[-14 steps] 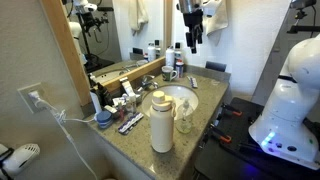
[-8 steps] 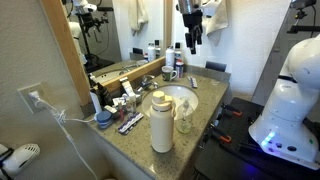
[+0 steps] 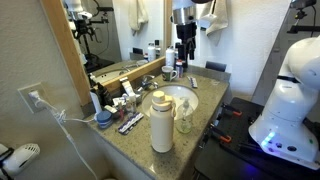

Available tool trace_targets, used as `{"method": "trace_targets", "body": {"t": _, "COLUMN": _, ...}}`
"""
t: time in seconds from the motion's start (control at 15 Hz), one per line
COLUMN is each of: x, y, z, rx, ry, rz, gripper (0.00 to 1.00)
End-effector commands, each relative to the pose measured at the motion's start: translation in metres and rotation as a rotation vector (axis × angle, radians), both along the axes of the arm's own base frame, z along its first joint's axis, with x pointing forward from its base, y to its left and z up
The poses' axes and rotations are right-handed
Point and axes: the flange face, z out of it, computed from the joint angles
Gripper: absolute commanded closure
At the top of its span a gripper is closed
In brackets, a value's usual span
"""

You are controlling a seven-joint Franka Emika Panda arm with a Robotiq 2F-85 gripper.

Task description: Press the top of the clear bottle

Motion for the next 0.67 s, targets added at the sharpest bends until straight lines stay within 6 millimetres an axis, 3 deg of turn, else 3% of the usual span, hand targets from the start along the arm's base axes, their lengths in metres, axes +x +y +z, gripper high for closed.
{"method": "trace_targets", "body": {"t": 0.0, "x": -0.019, "y": 0.029, "z": -0.02, "rx": 0.078, "ry": -0.053, "rz": 0.002, "gripper": 0.0}}
{"method": "trace_targets", "body": {"t": 0.4, "x": -0.062, "y": 0.072, "z": -0.061, "rx": 0.151, "ry": -0.112, "rz": 0.002, "gripper": 0.0}}
{"method": "trace_targets", "body": {"t": 0.47, "x": -0.069, "y": 0.076, "z": -0.065, "rx": 0.153, "ry": -0.119, "rz": -0.001, "gripper": 0.22}}
{"method": "trace_targets", "body": {"t": 0.53, "x": -0.075, "y": 0.078, "z": -0.068, "rx": 0.152, "ry": -0.127, "rz": -0.01, "gripper": 0.16}}
{"method": "trace_targets", "body": {"t": 0.6, "x": -0.08, "y": 0.081, "z": -0.068, "rx": 0.148, "ry": -0.137, "rz": -0.016, "gripper": 0.16}}
